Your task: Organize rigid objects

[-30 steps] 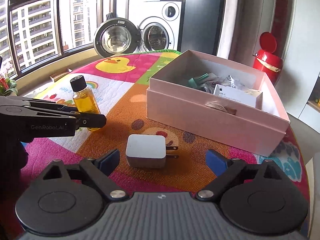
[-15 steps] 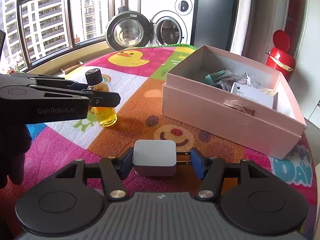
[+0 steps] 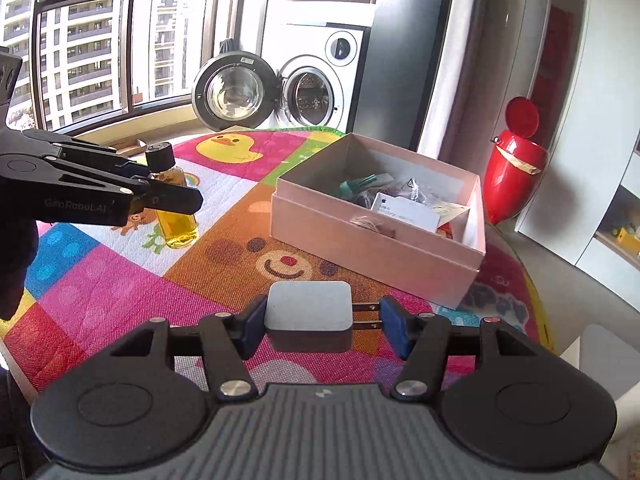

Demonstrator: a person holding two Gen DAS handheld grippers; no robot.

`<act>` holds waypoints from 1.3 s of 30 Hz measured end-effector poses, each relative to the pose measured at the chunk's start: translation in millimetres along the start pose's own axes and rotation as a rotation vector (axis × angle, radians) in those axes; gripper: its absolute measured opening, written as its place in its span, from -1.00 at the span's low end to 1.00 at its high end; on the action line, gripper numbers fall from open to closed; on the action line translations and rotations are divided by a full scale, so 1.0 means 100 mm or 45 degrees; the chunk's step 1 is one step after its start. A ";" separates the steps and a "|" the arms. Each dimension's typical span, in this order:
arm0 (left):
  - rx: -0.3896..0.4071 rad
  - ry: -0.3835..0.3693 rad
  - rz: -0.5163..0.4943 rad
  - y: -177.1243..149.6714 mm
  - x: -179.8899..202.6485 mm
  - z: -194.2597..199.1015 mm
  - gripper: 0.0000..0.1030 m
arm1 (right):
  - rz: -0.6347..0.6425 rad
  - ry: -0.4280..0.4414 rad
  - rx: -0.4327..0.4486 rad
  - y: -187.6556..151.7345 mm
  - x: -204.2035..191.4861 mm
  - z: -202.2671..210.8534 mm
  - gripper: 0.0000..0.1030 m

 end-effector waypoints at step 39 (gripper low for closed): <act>-0.140 0.150 -0.040 0.19 -0.36 -0.50 -0.33 | -0.384 -0.063 0.180 1.53 1.02 -0.54 0.78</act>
Point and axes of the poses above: each gripper's, at about its wrist camera, not at the fingertips, and z roughly against the way its jaws point, x to its right, y to its top, the point moved 2 cm from there along -z, roughly the way its jaws point, and after that the axes turned 4 degrees about -x, right-handed, at the moved point
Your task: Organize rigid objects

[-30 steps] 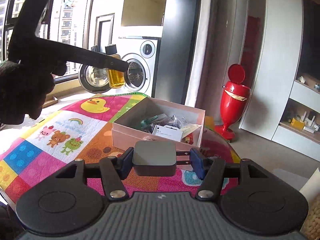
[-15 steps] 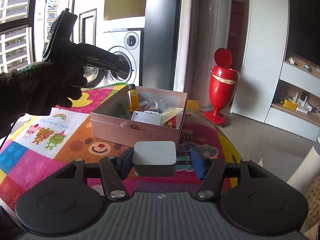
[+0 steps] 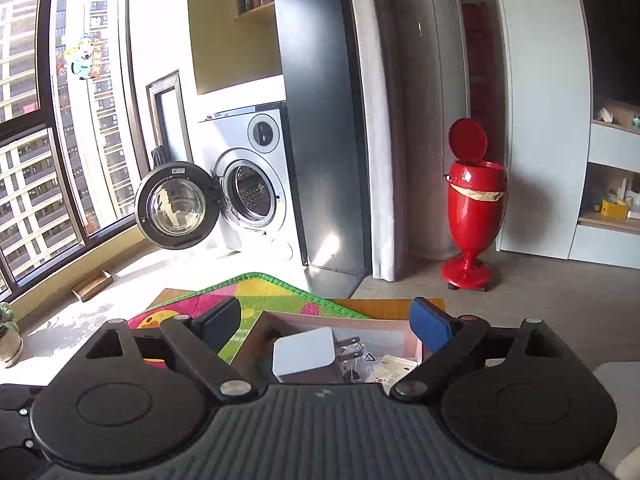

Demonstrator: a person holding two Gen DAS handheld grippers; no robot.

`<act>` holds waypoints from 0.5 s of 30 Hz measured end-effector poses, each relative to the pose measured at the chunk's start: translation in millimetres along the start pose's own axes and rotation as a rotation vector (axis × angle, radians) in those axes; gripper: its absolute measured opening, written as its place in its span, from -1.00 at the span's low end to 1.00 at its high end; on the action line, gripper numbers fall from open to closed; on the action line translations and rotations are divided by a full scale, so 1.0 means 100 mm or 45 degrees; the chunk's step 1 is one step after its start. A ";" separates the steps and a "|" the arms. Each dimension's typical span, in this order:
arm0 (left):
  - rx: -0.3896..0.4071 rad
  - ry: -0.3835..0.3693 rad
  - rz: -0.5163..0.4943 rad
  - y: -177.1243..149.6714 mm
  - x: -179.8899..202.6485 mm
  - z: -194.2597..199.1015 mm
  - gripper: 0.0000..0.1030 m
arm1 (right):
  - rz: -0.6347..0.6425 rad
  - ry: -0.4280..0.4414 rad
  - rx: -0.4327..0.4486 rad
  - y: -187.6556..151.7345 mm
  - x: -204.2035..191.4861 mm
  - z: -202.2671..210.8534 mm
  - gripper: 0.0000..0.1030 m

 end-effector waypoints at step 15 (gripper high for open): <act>-0.235 -0.012 0.141 -0.62 0.34 -0.25 -0.14 | 0.025 -0.212 -0.393 -1.73 -0.05 -0.04 0.99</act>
Point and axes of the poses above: each gripper's, at about its wrist camera, not at the fingertips, and z roughly against the way its jaws point, x to its right, y to its top, the point moved 2 cm from there along -z, roughly the way its jaws point, and after that the axes turned 4 degrees about -x, right-handed, at the moved point
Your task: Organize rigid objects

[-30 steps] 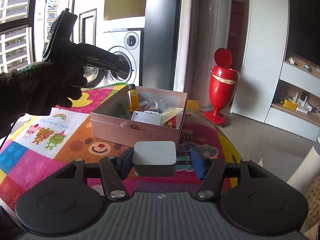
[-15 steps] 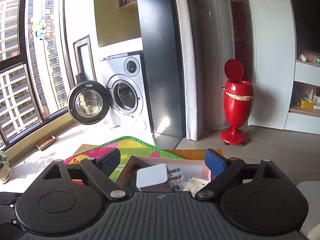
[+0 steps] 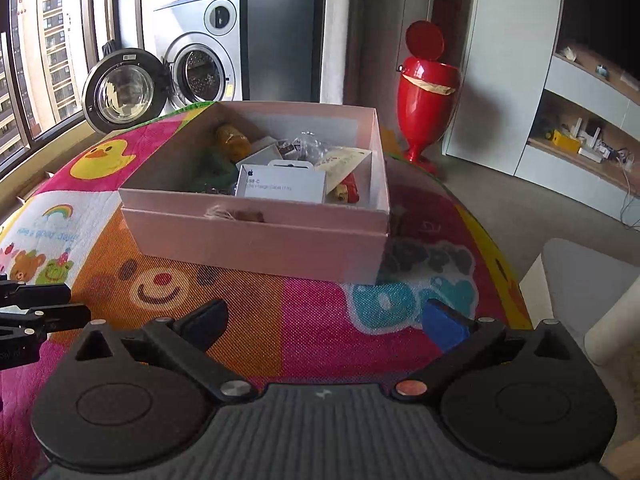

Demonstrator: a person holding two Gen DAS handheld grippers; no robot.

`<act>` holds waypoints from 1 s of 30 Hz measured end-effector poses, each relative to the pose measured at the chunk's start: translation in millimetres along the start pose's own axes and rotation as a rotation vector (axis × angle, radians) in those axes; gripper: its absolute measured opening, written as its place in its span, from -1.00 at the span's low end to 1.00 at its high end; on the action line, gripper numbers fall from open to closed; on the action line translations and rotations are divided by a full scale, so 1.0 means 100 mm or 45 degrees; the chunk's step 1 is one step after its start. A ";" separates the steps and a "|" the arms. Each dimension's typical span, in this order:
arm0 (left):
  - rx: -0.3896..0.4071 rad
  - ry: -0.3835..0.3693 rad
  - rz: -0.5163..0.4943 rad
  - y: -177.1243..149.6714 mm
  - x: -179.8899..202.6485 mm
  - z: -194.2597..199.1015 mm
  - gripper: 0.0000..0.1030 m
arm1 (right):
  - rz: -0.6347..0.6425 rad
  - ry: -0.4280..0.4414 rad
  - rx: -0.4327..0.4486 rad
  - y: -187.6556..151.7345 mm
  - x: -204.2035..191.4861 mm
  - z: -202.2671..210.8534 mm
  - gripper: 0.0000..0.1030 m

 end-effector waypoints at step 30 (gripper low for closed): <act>0.118 0.181 0.048 0.10 0.41 -0.28 0.47 | -0.089 -0.025 0.144 -0.23 0.01 -0.19 1.00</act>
Point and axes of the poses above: each gripper's, at about its wrist camera, not at the fingertips, and z roughly against the way its jaws point, x to its right, y to its top, the point moved 2 cm from there along -z, roughly the way its jaws point, and after that the axes turned 4 degrees about -x, right-handed, at the moved point
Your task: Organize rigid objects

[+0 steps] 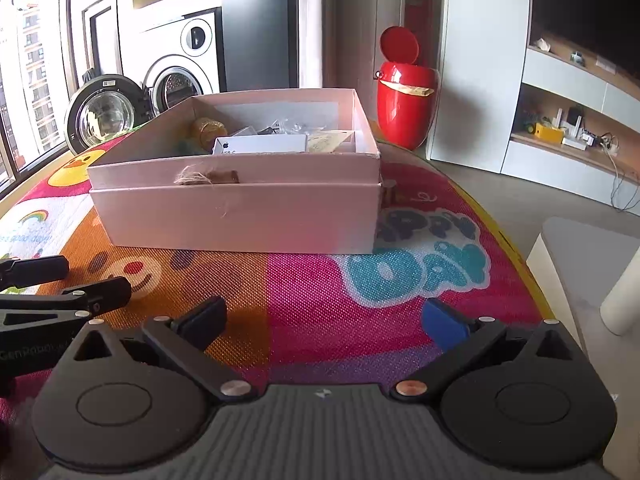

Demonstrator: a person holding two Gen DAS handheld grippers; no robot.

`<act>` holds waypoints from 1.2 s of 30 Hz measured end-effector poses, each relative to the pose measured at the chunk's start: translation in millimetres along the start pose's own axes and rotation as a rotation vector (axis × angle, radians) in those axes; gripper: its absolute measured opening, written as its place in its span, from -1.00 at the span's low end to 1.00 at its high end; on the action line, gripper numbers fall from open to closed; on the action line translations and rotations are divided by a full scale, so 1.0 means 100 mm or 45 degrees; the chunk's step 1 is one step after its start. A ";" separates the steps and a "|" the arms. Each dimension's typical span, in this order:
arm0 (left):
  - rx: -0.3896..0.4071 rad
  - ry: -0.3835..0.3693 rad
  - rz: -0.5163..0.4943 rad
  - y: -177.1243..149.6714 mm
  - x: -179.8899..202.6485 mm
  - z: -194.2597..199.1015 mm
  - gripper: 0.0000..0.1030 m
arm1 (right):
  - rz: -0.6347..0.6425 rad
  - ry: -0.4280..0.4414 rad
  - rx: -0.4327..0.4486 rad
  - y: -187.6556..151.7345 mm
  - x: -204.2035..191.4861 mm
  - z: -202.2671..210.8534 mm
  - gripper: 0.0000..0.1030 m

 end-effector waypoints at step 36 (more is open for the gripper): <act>0.001 0.008 -0.010 0.00 0.02 -0.01 0.47 | -0.002 0.000 0.000 -0.01 -0.03 -0.02 1.00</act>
Point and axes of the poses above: each gripper's, at about its wrist camera, not at the fingertips, and z roughly against the way its jaws point, x to its right, y to its top, the point moved 2 cm from there along -z, roughly the way its jaws point, and after that the axes turned 4 degrees about -x, right-handed, at the moved point
